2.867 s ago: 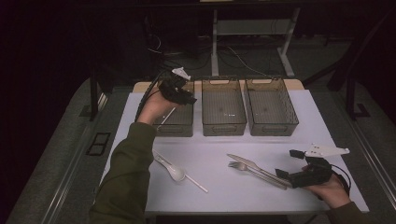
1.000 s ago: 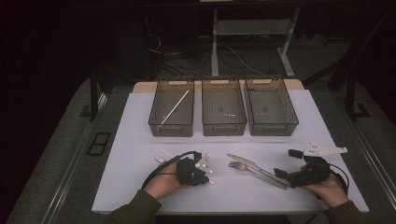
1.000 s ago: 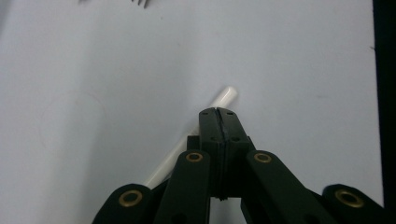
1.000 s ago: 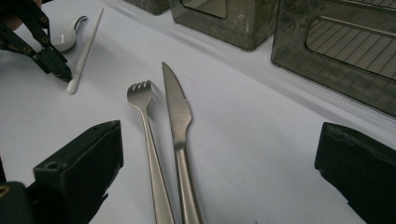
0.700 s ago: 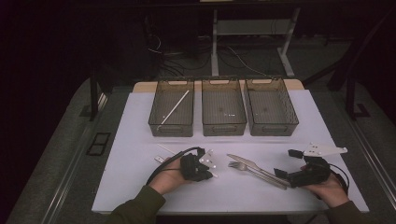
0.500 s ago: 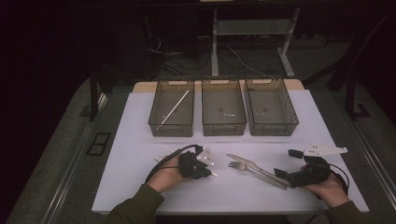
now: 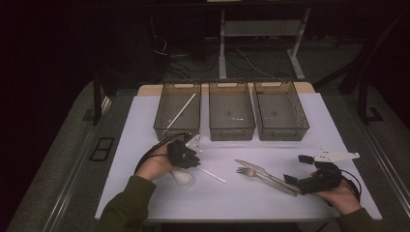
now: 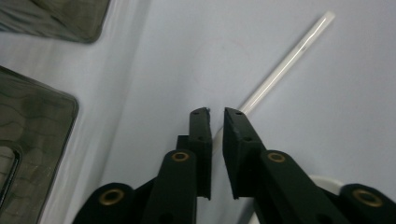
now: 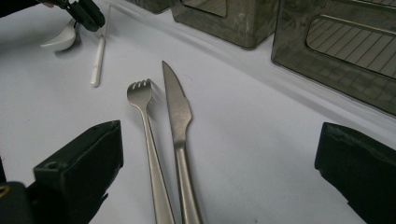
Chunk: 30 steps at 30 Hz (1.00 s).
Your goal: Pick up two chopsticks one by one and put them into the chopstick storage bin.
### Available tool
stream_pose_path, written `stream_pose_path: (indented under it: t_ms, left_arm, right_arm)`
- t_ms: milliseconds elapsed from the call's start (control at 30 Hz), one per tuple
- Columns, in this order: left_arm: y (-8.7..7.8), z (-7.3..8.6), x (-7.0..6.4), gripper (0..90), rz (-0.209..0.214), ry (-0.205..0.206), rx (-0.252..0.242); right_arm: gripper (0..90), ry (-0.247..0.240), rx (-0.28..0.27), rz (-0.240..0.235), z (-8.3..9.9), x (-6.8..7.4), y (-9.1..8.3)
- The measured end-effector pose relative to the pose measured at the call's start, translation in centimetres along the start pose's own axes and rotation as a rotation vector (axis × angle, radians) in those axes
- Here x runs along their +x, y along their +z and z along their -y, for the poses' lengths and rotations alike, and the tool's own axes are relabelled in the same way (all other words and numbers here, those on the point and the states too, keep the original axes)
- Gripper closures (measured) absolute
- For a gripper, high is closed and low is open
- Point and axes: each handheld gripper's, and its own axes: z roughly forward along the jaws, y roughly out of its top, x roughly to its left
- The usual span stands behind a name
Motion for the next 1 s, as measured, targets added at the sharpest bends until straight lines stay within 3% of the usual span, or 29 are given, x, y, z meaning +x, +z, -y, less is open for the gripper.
stream_pose_path:
  t_ms: [300, 600, 833, 1000]
  left_arm:
    - [0.8, -0.9, 0.3, 71.8, 0.075, 0.108, 0.095]
    - [1.6, -2.4, 0.5, 72.8, 0.127, 0.194, 0.219]
    - [2.0, -2.9, 0.4, 71.2, 0.130, 0.260, 0.285]
    - [2.1, -3.1, 0.4, 72.5, 0.142, 0.275, 0.289]
  right_arm:
    - [1.0, 0.003, 0.002, 0.002, 0.0, -0.1, 0.0]
    - [1.0, 0.002, 0.001, 0.003, 0.0, -0.1, 0.0]
    - [1.0, 0.001, -0.001, 0.003, 0.0, -0.1, -0.1]
    - [1.0, 0.001, 0.001, 0.002, 0.0, -0.1, 0.0]
